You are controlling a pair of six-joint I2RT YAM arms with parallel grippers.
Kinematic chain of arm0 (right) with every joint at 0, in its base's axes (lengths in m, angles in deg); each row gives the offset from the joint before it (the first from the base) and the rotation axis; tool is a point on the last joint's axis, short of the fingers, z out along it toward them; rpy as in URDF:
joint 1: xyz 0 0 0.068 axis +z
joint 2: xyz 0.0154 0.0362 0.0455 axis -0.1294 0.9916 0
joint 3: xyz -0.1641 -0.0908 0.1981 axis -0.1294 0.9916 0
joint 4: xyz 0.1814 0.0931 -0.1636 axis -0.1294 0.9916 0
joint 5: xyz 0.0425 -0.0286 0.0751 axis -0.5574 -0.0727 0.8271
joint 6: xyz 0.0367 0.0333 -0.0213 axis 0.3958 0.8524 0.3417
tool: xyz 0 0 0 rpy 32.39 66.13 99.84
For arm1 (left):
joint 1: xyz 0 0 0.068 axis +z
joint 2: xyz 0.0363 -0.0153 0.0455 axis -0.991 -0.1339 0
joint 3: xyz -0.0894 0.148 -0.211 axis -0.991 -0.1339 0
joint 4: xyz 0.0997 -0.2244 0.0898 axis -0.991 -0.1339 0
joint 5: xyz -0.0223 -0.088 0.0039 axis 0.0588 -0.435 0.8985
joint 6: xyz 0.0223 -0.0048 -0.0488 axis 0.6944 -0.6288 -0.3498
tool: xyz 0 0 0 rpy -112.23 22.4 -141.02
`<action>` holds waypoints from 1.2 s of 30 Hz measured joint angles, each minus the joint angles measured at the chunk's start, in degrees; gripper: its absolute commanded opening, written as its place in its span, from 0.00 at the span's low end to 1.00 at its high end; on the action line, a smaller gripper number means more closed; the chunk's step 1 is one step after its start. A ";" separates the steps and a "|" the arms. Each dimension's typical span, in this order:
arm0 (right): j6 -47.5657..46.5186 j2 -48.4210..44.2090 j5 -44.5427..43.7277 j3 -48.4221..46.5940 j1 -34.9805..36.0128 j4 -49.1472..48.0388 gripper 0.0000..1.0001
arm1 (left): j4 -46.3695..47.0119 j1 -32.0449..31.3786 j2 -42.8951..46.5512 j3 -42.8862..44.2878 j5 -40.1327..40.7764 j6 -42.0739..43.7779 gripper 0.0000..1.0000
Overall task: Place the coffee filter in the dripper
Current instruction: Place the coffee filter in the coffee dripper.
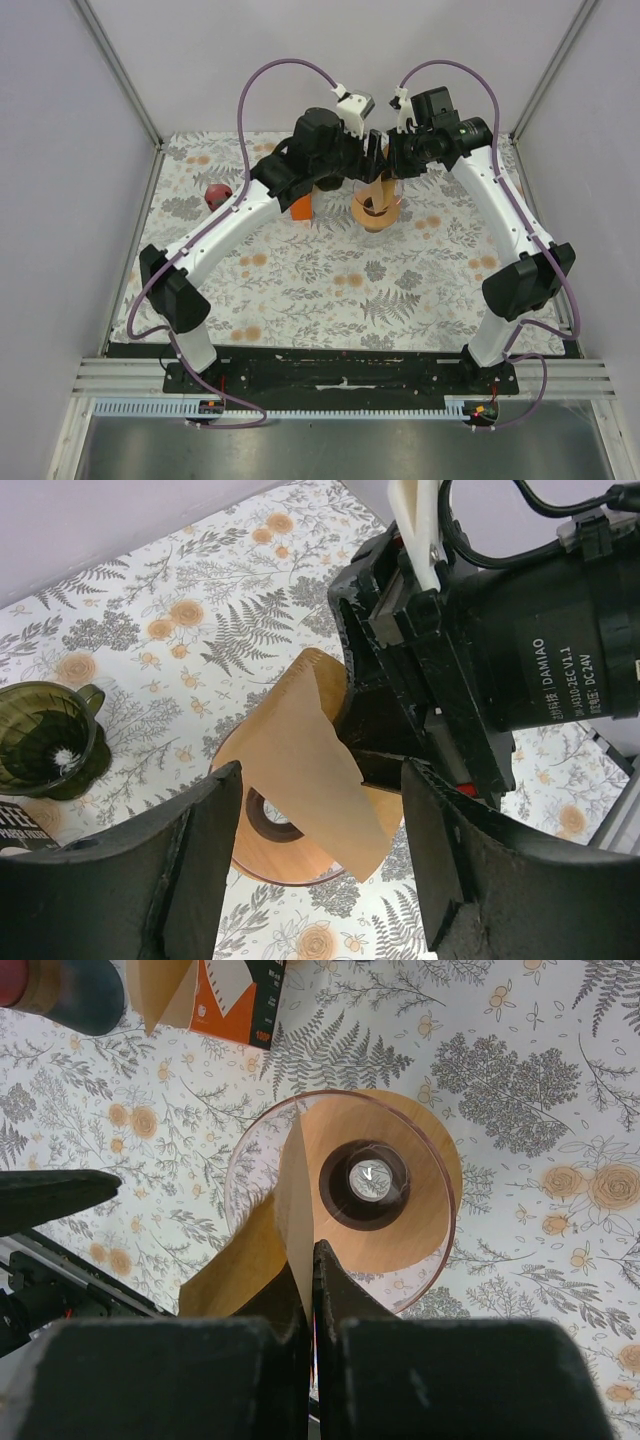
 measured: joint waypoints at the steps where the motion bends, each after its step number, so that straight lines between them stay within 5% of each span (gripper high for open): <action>1: 0.02 0.00 0.02 0.00 0.00 0.00 0.00 | -0.20 -0.31 -0.20 0.17 0.33 0.24 0.71; 8: 0.07 0.00 0.48 0.00 0.00 0.00 0.00 | -2.73 -2.01 -1.81 2.45 4.74 2.34 0.49; 18: -0.26 -0.37 0.24 0.74 0.00 0.35 0.00 | -7.78 -2.10 -4.02 4.35 9.18 5.49 0.02; 23: -1.07 -0.90 0.28 1.27 -0.07 1.55 0.00 | -8.72 -2.10 -4.02 4.79 10.01 6.99 0.02; 36: -3.69 -0.98 0.96 1.97 -2.23 1.29 0.40 | -9.46 1.57 -6.69 5.11 3.80 6.80 0.02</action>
